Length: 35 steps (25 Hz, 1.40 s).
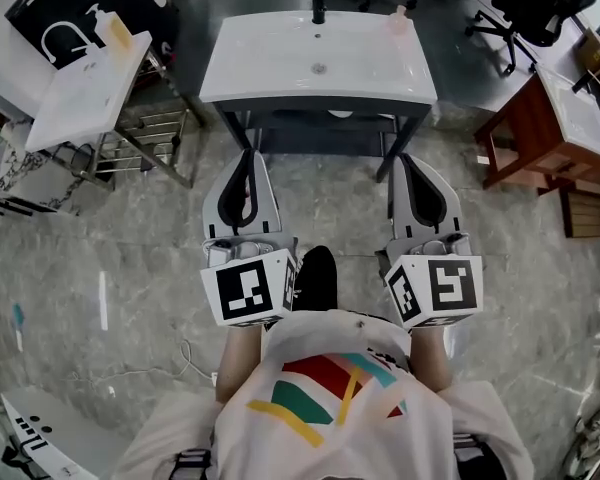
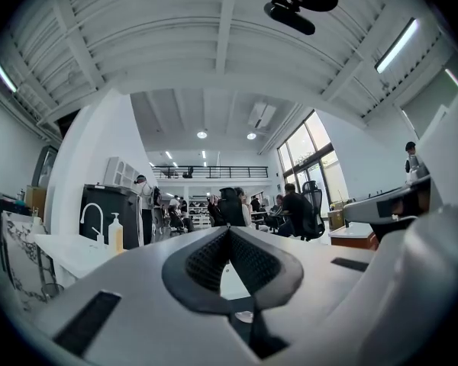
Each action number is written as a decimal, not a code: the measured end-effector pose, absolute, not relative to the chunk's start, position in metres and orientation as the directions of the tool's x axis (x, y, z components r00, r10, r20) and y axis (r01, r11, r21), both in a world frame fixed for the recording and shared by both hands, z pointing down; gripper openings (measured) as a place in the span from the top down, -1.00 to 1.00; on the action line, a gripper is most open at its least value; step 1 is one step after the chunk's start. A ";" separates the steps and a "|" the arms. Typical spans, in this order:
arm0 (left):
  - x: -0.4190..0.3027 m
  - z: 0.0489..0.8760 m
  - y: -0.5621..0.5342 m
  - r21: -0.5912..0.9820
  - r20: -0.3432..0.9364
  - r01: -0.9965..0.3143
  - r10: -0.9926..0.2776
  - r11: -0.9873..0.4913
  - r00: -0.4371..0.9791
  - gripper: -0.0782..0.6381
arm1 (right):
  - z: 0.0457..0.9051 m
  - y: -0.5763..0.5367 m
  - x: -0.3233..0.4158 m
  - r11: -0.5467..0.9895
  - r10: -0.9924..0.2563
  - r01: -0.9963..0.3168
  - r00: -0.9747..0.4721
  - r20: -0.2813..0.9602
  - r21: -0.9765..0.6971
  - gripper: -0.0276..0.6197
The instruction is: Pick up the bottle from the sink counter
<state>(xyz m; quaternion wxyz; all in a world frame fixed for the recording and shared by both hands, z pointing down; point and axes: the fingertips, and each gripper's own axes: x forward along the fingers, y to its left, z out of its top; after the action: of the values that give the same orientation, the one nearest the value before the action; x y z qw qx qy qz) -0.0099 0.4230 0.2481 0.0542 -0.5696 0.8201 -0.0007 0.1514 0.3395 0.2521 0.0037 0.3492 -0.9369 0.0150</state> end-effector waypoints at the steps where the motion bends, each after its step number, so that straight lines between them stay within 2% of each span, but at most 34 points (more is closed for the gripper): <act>1: -0.010 0.250 0.422 -0.062 -0.085 -0.935 -0.935 0.350 -0.344 0.73 | 0.254 0.338 0.153 0.751 -0.659 -0.660 -0.752 0.024 -0.032 0.88; 13: -0.009 0.251 0.390 -0.055 -0.118 -0.947 -0.944 0.318 -0.310 0.73 | 0.258 0.326 0.142 0.778 -0.629 -0.629 -0.778 0.016 -0.010 0.88; 23: -0.019 0.264 0.356 -0.056 -0.084 -0.958 -0.957 0.283 -0.278 0.73 | 0.268 0.297 0.114 0.788 -0.616 -0.615 -0.788 0.029 0.032 0.88; 35: -0.041 0.273 0.314 -0.071 -0.056 -0.960 -0.962 0.272 -0.268 0.73 | 0.290 0.257 0.092 0.781 -0.621 -0.624 -0.781 0.064 -0.038 0.88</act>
<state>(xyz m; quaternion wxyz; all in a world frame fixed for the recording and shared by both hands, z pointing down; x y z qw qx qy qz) -0.0408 0.3138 0.2730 0.0439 -0.6032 0.7963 -0.0117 0.0925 0.2568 0.2898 0.0240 0.3300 -0.9433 0.0286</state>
